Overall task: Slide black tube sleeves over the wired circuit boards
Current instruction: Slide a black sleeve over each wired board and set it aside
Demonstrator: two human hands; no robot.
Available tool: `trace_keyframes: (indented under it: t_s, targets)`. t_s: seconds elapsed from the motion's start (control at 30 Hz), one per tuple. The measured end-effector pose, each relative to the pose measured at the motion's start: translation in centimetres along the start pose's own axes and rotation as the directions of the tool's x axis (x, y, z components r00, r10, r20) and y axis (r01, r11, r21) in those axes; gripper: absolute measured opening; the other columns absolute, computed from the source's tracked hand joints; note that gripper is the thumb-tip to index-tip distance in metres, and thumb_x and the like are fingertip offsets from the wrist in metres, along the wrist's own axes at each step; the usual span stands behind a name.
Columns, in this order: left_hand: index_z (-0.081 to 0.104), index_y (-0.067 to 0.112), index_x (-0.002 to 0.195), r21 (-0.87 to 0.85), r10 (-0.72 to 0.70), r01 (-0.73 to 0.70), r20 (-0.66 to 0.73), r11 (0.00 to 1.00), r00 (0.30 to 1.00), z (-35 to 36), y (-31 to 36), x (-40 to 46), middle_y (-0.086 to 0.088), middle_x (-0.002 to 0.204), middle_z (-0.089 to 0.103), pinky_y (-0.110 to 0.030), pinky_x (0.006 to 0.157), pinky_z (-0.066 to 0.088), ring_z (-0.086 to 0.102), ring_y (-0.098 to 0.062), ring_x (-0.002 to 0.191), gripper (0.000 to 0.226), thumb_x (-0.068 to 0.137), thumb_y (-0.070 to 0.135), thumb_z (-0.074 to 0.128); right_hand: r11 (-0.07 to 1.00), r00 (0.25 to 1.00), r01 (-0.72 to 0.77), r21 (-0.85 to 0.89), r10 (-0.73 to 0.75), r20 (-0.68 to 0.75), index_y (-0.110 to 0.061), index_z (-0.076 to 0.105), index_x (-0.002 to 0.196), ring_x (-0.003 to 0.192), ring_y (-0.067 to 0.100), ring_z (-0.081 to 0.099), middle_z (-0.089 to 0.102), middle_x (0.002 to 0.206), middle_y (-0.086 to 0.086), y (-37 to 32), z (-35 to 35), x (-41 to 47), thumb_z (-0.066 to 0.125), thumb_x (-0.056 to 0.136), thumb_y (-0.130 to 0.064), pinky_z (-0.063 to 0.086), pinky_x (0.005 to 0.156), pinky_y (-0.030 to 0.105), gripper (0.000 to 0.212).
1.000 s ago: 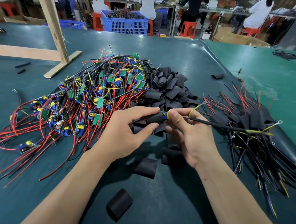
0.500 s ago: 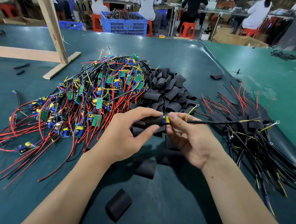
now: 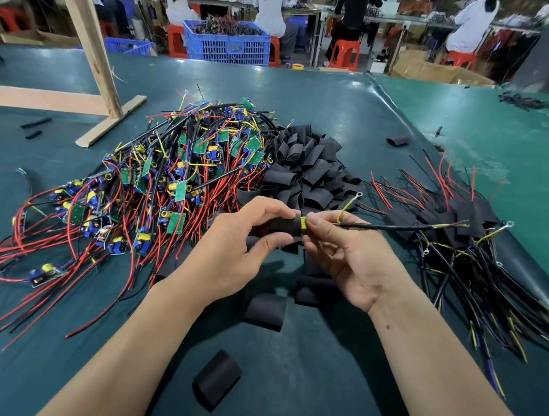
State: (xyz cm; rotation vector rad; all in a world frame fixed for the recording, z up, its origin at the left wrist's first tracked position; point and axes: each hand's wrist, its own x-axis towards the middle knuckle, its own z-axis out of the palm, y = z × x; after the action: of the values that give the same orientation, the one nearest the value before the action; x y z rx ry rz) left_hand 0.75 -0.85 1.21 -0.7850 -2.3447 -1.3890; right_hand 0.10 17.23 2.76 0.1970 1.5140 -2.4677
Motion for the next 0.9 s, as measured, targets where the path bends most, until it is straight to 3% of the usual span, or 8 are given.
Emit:
trace_keyframes:
  t_s: [0.17, 0.33, 0.43, 0.53, 0.67, 0.77, 0.9]
  targets:
    - [0.054, 0.027, 0.113, 0.011, 0.01, -0.01, -0.019, 1.0, 1.0, -0.2, 0.0, 0.0, 0.022, 0.117, 0.066, -0.013, 0.096, 0.045, 0.06, 0.005, 0.114, 0.033, 0.088, 0.011, 0.07, 0.998, 0.998, 0.057, -0.039, -0.057, -0.007, -0.008, 0.07, 0.069, 0.06, 0.015, 0.069, 0.071, 0.07, 0.008, 0.3, 0.1, 0.0, 0.078, 0.059, -0.01, 0.053, 0.052, 0.018, 0.012]
    - [0.059, 0.023, 0.117, 0.099, -0.077, 0.077, 0.006, 0.992, 0.997, -0.9, -0.1, 0.0, 0.02, 0.107, 0.067, -0.015, 0.09, 0.048, 0.062, 0.007, 0.103, 0.037, 0.084, 0.036, 0.071, 0.997, 0.995, 0.081, 0.008, -0.081, 0.055, -0.009, 0.075, 0.067, 0.067, 0.019, 0.071, 0.072, 0.076, 0.011, -0.1, 0.0, 0.0, 0.074, 0.062, -0.005, 0.056, 0.058, 0.02, 0.007]
    - [0.062, 0.022, 0.119, 0.236, -0.113, 0.093, 0.075, 0.967, 0.991, -0.8, -0.4, -0.1, 0.01, 0.1, 0.066, -0.029, 0.084, 0.05, 0.061, -0.007, 0.095, 0.033, 0.088, 0.024, 0.073, 0.99, 0.992, 0.113, -0.078, -0.108, 0.066, -0.011, 0.076, 0.066, 0.068, 0.019, 0.071, 0.073, 0.075, 0.011, 0.2, 0.4, -0.1, 0.074, 0.066, -0.003, 0.056, 0.06, 0.02, 0.008]
    - [0.063, 0.023, 0.121, 0.313, -0.149, 0.126, 0.05, 0.941, 0.988, -0.5, -0.3, 0.0, -0.002, 0.102, 0.066, -0.042, 0.085, 0.048, 0.06, -0.021, 0.095, 0.036, 0.087, 0.017, 0.069, 0.958, 0.981, 0.195, -0.212, -0.195, 0.022, -0.014, 0.075, 0.067, 0.07, 0.022, 0.071, 0.073, 0.076, 0.011, 0.5, 0.8, -0.2, 0.074, 0.076, 0.002, 0.057, 0.063, 0.021, 0.018]
    - [0.057, 0.022, 0.131, 0.392, -0.169, 0.158, -0.008, 0.906, 0.986, 0.0, -0.3, 0.0, -0.008, 0.104, 0.063, -0.045, 0.089, 0.044, 0.057, -0.029, 0.099, 0.05, 0.084, 0.007, 0.064, 0.943, 0.973, 0.232, -0.239, -0.224, 0.058, -0.016, 0.075, 0.068, 0.07, 0.02, 0.071, 0.073, 0.074, 0.009, 0.9, 1.3, -0.6, 0.076, 0.074, -0.003, 0.056, 0.065, 0.022, 0.014]
    - [0.053, 0.014, 0.136, 0.461, -0.089, 0.099, -0.045, 0.882, 0.995, 0.6, 0.0, -0.2, -0.009, 0.101, 0.063, -0.04, 0.084, 0.042, 0.055, -0.032, 0.094, 0.059, 0.08, 0.002, 0.065, 0.953, 0.973, 0.226, -0.203, -0.229, 0.009, -0.011, 0.073, 0.07, 0.067, 0.017, 0.07, 0.072, 0.072, 0.008, 1.2, 1.5, -0.5, 0.073, 0.078, 0.003, 0.055, 0.063, 0.021, 0.016]
    - [0.045, 0.008, 0.142, 0.477, -0.03, 0.02, 0.012, 0.879, 0.999, 1.1, 0.3, -0.2, -0.007, 0.113, 0.062, -0.046, 0.089, 0.044, 0.055, -0.03, 0.101, 0.061, 0.084, 0.014, 0.065, 0.978, 0.983, 0.174, -0.116, -0.18, -0.042, -0.003, 0.067, 0.077, 0.066, 0.018, 0.07, 0.072, 0.073, 0.01, 1.2, 1.3, -0.2, 0.07, 0.079, 0.007, 0.055, 0.059, 0.021, 0.01]
